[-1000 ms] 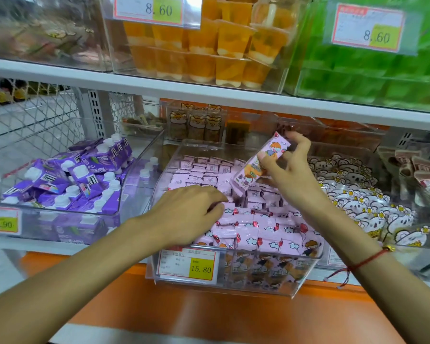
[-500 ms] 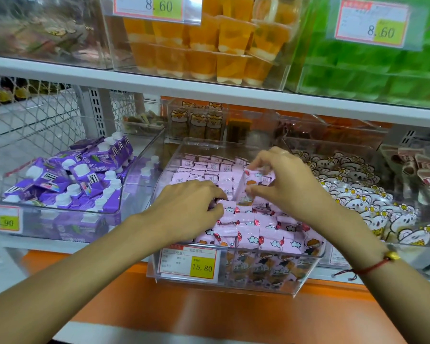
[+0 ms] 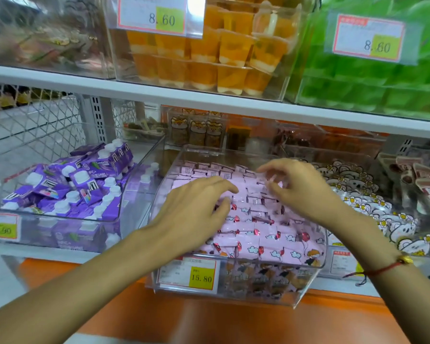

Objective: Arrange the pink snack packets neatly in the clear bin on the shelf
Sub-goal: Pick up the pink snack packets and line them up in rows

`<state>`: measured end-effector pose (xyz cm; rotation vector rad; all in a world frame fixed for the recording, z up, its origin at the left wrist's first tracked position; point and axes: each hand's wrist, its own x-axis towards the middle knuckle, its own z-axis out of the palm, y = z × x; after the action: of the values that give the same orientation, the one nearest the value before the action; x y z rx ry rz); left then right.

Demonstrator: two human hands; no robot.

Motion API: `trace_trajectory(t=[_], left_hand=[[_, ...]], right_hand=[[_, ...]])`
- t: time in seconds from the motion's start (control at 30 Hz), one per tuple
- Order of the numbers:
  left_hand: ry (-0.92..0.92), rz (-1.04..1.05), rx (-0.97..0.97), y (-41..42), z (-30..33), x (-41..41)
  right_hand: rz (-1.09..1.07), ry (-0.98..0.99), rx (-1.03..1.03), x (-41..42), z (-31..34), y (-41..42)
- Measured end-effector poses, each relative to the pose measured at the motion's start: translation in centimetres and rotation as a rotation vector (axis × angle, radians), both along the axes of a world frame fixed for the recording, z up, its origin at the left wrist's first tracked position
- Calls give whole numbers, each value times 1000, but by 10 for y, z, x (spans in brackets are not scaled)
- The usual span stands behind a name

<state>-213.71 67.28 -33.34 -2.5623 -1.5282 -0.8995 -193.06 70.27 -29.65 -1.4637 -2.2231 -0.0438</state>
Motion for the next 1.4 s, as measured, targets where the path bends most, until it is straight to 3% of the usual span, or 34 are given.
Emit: trace_trajectory(t=[0.13,0.23,0.3,0.43,0.6,0.7,0.87,0.97,1.07,1.13,1.2,1.27,1.33,1.4], left_hand=[[104,-165,-64,-1,-7,8],[269,-169,-185,2,-13,9],[283,-176,-226,3,-13,7],[303,-204,-202,3,-11,7],[360,-188,-220,5,-8,8],[377,-204,-217,5,-6,8],[352,-205,-229,5,-9,7],[204,-226,-255,2,-6,8],[-348,-121,-276,4,7,5],[-613,-90,-304,5,14,3],[-694,-165,-368,3,16,4],[-653,-221,-364,-2,14,8],[-625,-248,-313,-3,12,11],[-715,-254,-350,-4,14,11]], right_hand=[[-48,-1,28,7,4,-2],[-27,-178,-87,-4,-8,-6],[-23,-283,-104,-9,-14,-5],[-13,-302,-88,-10,-14,-6],[-1,-340,5,-7,-16,-7],[-19,-328,180,-8,-17,-7],[-80,68,497,-9,-4,-10],[-125,340,515,-8,-3,-11],[-177,641,426,-6,1,-11],[-206,812,254,-6,4,-11],[-182,979,20,-11,3,-13],[-136,1100,-139,-19,2,-16],[-98,1143,-226,-24,3,-18],[-90,1126,-289,-24,4,-18]])
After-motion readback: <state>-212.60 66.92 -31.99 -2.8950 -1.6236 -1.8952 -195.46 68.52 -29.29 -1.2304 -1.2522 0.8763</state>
